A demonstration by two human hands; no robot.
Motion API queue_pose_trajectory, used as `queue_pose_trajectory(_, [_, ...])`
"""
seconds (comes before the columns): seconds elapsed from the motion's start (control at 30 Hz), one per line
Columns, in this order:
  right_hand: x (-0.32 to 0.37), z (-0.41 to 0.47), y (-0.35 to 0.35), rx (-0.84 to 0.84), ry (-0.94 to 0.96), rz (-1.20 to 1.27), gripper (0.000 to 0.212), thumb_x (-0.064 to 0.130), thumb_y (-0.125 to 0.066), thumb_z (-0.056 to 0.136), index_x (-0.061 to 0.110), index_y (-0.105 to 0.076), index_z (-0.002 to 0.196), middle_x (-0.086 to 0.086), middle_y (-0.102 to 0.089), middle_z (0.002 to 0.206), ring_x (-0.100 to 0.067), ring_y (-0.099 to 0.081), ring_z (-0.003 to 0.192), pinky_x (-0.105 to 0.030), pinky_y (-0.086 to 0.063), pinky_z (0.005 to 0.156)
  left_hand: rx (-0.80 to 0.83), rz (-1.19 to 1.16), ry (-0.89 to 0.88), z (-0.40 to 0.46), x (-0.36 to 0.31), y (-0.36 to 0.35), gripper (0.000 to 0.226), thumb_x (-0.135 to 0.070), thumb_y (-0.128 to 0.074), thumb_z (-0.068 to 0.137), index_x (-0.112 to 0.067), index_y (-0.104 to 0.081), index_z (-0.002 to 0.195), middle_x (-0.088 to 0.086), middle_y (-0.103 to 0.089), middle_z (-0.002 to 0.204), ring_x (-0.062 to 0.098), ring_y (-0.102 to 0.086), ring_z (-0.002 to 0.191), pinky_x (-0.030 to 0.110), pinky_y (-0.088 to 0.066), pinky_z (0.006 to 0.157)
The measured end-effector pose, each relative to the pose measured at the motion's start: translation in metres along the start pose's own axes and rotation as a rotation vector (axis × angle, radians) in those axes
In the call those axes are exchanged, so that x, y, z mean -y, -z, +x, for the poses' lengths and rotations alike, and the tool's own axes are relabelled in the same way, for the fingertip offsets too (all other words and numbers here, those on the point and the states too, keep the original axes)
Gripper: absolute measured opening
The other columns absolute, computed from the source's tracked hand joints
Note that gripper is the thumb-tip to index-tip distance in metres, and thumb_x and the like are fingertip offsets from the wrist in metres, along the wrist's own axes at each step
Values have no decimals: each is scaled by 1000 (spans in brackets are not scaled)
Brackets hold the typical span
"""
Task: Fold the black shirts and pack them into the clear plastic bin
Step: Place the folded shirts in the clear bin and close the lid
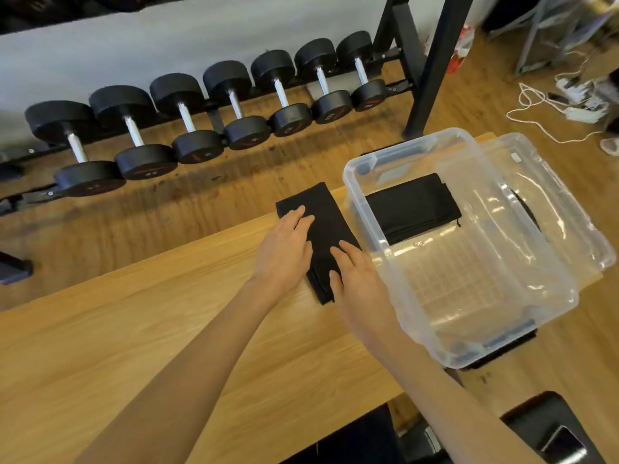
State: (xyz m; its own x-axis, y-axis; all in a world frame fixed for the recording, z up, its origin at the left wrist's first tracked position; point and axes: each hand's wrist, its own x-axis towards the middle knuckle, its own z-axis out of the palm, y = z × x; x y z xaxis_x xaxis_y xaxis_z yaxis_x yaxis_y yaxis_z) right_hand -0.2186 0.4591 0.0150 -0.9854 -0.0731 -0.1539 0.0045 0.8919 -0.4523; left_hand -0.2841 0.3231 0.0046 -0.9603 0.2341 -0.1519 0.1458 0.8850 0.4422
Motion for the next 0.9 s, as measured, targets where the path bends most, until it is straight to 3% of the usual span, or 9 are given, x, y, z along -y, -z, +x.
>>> queue_pose_trajectory(0.13, [-6, 2, -12, 74, -88, -56, 47, 26, -37, 104, 12, -33, 149, -4, -31, 155, -19, -30, 142, -32, -31, 113, 32, 6, -12, 16, 11, -6, 53, -20, -47, 101, -16, -30, 151, 3, -17, 162, 18, -15, 149, 33, -21, 120])
queue_pose_trajectory(0.3, [-17, 2, -33, -47, -166, -89, 41, 25, -52, 99, 7, -53, 136, -9, -57, 134, -24, -53, 125, -41, -41, 106, 94, 30, -17, 43, 23, -10, 57, -24, -45, 102, -13, -23, 153, 6, -20, 161, 20, -17, 148, 33, -17, 121])
queue_pose_trajectory(0.37, [-21, 2, -38, -70, -196, -63, 40, 25, -51, 99, 8, -53, 135, -8, -57, 133, -23, -53, 124, -41, -43, 106, 107, 41, -28, 54, 26, -12, 58, -26, -46, 102, -11, -24, 153, 7, -28, 157, 21, -25, 144, 35, -21, 120])
queue_pose_trajectory(0.53, [-26, 2, -44, -125, -354, 161, 44, 28, -49, 100, 11, -47, 140, -3, -46, 136, -15, -41, 127, -34, -44, 104, 114, 32, -19, 77, 29, -14, 68, -37, -56, 96, -8, -28, 150, 8, -35, 138, 24, -48, 120, 35, -45, 100])
queue_pose_trajectory(0.63, [-20, 0, -47, -129, -475, 294, 52, 34, -49, 99, 15, -38, 146, -2, -37, 145, -16, -32, 136, -35, -36, 111, 202, 25, 21, 90, 32, -16, 73, -45, -55, 95, -10, -25, 151, 9, -34, 140, 28, -48, 121, 38, -47, 97])
queue_pose_trajectory(0.77, [-13, 2, -44, -150, -612, 564, 64, 36, -54, 96, 18, -26, 150, -1, -28, 151, -15, -25, 140, -27, -28, 109, 324, -11, 67, 104, 38, -18, 78, -50, -57, 92, -13, -21, 152, 11, -39, 140, 31, -46, 123, 41, -44, 99])
queue_pose_trajectory(0.83, [-13, 5, -46, -170, -702, 676, 70, 33, -60, 93, 15, -23, 151, -2, -31, 151, -16, -27, 140, -28, -27, 112, 371, -80, 114, 111, 42, -17, 80, -50, -62, 89, -14, -26, 151, 11, -43, 134, 30, -47, 123, 42, -43, 101])
queue_pose_trajectory(0.9, [-13, 8, -47, -181, -801, 796, 68, 30, -64, 91, 15, -29, 148, -4, -42, 144, -19, -39, 134, -37, -36, 113, 406, -107, 141, 118, 45, -16, 75, -51, -66, 85, -14, -38, 144, 9, -48, 124, 27, -50, 116, 39, -44, 97])
